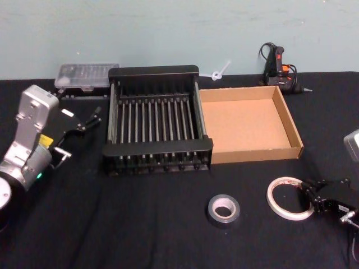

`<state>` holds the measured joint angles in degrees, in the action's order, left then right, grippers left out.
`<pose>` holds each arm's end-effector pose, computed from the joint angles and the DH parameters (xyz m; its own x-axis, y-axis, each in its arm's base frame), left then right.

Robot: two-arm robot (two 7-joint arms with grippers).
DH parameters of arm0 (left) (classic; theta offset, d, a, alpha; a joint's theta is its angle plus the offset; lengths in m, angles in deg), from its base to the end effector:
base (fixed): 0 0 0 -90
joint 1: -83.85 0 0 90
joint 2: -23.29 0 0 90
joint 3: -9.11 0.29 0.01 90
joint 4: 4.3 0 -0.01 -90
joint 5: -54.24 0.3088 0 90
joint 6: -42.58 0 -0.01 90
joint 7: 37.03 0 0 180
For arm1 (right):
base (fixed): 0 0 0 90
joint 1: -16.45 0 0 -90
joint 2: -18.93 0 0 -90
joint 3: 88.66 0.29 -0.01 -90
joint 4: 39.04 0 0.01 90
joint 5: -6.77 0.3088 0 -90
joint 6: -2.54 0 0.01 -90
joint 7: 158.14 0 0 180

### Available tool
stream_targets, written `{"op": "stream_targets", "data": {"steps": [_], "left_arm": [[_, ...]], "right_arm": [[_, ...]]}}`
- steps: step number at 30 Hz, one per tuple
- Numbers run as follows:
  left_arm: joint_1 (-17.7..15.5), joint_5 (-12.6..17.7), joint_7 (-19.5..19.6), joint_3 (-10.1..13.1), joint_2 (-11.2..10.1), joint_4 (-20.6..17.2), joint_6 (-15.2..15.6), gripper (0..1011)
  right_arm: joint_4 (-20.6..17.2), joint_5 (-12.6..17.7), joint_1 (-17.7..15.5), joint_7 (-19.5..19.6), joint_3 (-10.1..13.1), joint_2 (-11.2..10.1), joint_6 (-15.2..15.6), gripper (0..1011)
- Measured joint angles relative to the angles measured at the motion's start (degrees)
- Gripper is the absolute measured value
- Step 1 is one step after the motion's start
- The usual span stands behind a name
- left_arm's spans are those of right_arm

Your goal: Pick up the white tape and place it into the black box , Pick up the silver tape and place it into the brown box.

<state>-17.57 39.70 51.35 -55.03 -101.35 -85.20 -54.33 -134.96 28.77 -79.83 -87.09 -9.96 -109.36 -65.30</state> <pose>0.3580 0.0827 -0.3023 0.2923 0.8803 0.3737 -0.9552 0.2874 0.0704 0.2915 -0.1162 -0.2867 0.5138 -0.8553 0.0661 0.7347 0.3990 -0.5486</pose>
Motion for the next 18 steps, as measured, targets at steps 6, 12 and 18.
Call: {"op": "stream_targets", "data": {"steps": [6, 12, 18], "left_arm": [[0.00, 0.00, 0.00, 0.00, 0.00, 0.00, 0.00, 1001], [0.00, 0.00, 0.00, 0.00, 0.00, 0.00, 0.00, 1001], [0.00, 0.00, 0.00, 0.00, 0.00, 0.00, 0.00, 1001]], "right_arm": [[-0.05, -0.05, -0.06, -0.05, 0.10, 0.06, -0.11, 84], [-1.00, -0.08, -0.44, -0.46, 1.09, 0.35, -1.17, 84], [-2.02, 0.12, -0.37, -0.54, 2.20, 0.93, -2.50, 84]]}}
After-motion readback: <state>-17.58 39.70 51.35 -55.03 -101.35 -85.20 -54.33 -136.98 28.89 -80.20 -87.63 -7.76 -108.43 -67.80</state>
